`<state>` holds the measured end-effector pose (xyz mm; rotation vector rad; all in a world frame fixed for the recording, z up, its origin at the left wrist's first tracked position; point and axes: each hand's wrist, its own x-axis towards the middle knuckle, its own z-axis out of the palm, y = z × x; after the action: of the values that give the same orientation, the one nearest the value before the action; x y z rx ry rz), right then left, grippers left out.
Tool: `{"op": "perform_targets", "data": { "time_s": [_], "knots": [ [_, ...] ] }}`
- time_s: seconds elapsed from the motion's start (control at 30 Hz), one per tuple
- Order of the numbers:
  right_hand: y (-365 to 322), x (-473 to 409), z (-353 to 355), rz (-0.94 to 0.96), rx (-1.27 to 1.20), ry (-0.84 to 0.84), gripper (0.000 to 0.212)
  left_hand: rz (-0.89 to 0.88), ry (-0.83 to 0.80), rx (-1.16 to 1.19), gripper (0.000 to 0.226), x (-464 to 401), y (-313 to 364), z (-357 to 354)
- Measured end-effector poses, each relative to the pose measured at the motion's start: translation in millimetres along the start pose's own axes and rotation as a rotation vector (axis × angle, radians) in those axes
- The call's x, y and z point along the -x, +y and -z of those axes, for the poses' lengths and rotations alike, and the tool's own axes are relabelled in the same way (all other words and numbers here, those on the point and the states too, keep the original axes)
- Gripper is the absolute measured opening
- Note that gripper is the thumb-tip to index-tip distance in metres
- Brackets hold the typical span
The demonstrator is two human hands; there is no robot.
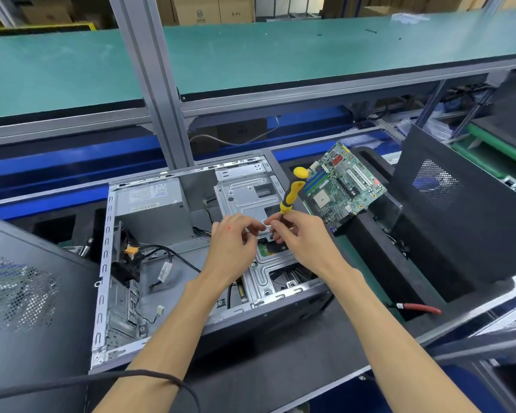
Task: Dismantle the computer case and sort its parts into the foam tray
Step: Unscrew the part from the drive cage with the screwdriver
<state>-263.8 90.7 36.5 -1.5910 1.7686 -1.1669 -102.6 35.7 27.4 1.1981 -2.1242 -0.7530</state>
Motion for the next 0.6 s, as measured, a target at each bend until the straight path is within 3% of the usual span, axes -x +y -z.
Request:
{"op": "perform_targets", "data": {
  "time_s": [0.1,0.23,0.4,0.6],
  "knots": [
    [-2,-2,-2,0.018,0.065,-0.03,0.016,0.009,-0.023,0.004,0.027,-1,2,1],
    [-5,-5,2,0.046,0.159,-0.095,0.02,-0.085,0.042,0.223,0.022,-4,14,8],
    [-10,-8,4,0.071,0.219,-0.146,0.017,-0.168,-0.042,0.317,0.033,-12,24,13],
    [-10,-6,5,0.062,0.217,-0.088,0.01,-0.242,0.014,0.286,0.011,-19,27,11]
  ]
}}
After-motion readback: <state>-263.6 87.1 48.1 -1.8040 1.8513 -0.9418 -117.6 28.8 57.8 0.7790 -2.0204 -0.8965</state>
